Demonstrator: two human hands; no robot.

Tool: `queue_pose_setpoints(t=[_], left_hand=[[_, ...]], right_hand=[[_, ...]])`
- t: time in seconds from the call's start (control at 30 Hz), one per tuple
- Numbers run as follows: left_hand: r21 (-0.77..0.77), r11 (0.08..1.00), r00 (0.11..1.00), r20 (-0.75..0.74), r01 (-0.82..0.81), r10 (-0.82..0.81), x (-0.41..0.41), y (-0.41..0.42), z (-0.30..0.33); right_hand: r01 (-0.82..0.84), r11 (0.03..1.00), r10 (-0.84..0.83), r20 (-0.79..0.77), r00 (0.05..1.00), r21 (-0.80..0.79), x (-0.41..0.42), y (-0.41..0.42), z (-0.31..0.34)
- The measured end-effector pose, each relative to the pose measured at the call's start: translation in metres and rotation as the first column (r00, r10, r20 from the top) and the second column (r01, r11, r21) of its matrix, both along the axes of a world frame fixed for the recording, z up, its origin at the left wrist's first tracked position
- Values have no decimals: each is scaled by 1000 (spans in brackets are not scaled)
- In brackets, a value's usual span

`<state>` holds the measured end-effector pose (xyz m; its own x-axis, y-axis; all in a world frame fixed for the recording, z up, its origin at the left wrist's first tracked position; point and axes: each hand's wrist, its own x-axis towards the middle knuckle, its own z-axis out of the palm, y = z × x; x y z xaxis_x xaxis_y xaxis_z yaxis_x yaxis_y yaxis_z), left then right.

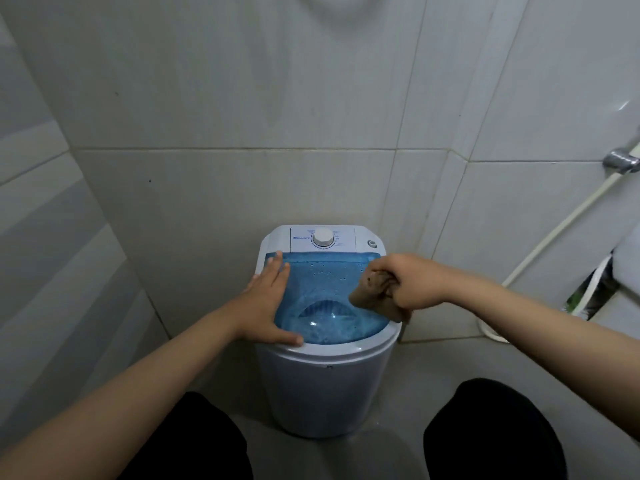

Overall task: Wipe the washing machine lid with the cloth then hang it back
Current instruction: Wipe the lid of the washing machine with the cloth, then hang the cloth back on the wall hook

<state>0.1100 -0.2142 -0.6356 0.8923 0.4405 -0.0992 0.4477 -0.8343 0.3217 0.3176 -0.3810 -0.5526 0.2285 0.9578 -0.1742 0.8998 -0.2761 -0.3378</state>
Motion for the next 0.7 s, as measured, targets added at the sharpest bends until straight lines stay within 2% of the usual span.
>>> queue_pose_setpoints(t=[0.07,0.13,0.2,0.27,0.33,0.47,0.53,0.6,0.7], left_hand=[[-137,989,987,144,-54,74,13,-11,11],[-339,937,929,313,-86,199,29,-16,21],[-511,860,874,420,6,243,45,-18,30],[-612,788,824,476,61,306,60,-16,35],[-690,718,777,502,95,380,73,-10,36],[-727,683,735,504,76,454,106,12,28],[-775,630,700,479,54,529,123,23,24],[-841,541,664,410,11,625,139,42,23],[-899,433,619,305,-62,724,145,60,38]], right_hand=[[114,988,-78,-300,951,103,2,8,6],[212,968,-98,-573,814,135,5,16,9],[287,944,-89,-709,700,165,11,25,8],[350,921,-85,-791,606,169,21,33,4],[396,904,-85,-841,535,160,32,42,-2],[469,870,-100,-874,476,156,60,68,-21],[497,855,-114,-879,462,151,71,84,-33],[538,824,-143,-852,504,180,81,106,-47],[612,729,-201,-758,620,307,81,119,-49]])
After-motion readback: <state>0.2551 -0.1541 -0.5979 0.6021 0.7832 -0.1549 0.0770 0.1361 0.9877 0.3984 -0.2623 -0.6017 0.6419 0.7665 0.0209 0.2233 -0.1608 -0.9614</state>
